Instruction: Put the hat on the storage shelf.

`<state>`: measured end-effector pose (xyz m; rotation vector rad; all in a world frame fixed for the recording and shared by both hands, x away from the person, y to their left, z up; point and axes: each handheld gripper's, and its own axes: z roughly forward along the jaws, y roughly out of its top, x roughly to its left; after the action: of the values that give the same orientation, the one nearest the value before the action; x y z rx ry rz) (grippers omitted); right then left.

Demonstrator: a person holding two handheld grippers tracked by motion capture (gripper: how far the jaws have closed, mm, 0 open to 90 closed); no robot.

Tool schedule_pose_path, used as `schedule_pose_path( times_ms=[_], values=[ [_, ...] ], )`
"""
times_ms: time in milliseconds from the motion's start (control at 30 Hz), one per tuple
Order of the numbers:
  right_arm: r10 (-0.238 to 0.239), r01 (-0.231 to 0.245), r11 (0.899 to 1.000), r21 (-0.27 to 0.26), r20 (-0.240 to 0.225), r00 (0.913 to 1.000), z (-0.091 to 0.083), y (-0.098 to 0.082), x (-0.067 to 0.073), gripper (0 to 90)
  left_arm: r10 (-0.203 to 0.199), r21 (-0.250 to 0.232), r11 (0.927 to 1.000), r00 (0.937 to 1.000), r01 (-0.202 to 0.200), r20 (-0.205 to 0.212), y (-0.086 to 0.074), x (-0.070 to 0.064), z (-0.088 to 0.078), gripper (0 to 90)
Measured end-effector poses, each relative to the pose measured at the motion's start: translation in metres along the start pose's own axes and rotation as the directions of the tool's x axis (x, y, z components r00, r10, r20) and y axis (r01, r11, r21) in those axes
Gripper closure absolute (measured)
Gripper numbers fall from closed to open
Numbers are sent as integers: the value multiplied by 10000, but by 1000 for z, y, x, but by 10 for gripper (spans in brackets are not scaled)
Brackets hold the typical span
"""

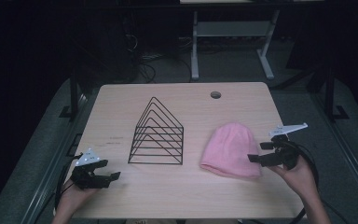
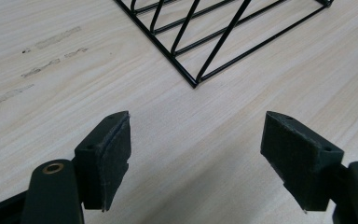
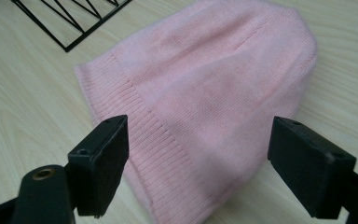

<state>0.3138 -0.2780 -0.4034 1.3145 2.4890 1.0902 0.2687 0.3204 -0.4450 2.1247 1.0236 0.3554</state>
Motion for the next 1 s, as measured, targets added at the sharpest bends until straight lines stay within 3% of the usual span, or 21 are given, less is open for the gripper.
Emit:
schedule_pose_path(
  times_ms=[633,1000],
  values=[
    [138,-161,9941,1071,222,9997,38,56,-39,210,50,42,10000,10000,-50,23,1,0,1,245],
    [769,-809,9889,1250,365,9964,57,74,-63,240,85,13,10000,10000,-85,18,1,0,1,245]
  ],
)
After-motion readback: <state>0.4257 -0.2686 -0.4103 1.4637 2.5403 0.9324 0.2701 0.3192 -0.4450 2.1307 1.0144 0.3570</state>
